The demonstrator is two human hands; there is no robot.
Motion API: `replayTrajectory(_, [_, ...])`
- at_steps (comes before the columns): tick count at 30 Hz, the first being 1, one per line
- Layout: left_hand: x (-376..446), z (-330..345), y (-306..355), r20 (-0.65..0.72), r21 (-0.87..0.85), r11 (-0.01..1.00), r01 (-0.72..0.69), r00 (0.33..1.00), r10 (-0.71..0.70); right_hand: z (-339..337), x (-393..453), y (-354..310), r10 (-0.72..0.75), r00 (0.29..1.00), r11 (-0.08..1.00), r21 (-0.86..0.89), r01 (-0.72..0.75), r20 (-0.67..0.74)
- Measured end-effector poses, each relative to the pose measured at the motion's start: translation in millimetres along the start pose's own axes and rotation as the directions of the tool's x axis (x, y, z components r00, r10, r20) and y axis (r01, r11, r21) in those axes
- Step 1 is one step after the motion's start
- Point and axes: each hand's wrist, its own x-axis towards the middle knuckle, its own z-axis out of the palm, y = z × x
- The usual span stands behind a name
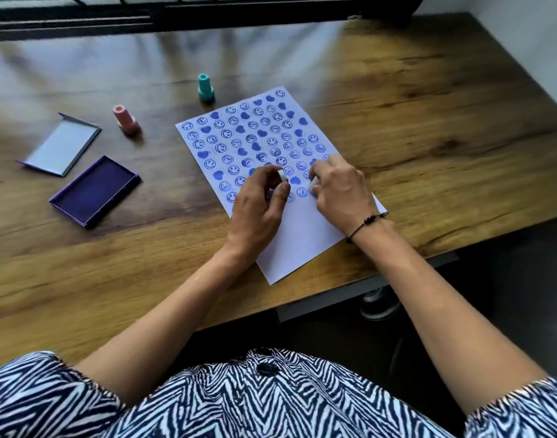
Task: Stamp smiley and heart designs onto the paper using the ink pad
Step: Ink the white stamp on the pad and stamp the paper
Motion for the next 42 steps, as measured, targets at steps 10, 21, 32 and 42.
replayTrajectory(10, [-0.2,0.5,0.3,0.003,-0.015,1.0,0.004,1.0,-0.004,-2.1,1.9,-9.3,0.021,0.999,0.994,-0.104,-0.016,0.043])
replayTrajectory(21, [0.2,1.6,-3.2,0.014,-0.023,1.0,0.001,1.0,0.0,-1.4,2.1,-11.7,0.026,0.999,0.993,-0.114,-0.02,0.046])
replayTrajectory(32, [1.0,0.5,-3.4,0.022,-0.014,1.0,-0.019,1.0,0.02,-14.4,-0.9,-8.6,0.083,0.996,0.996,0.028,-0.083,-0.026])
replayTrajectory(42, [1.3,1.5,-6.6,-0.011,-0.022,0.999,-0.041,0.999,0.041,-38.1,-27.3,9.0,0.408,0.903,0.769,0.584,-0.259,-0.137])
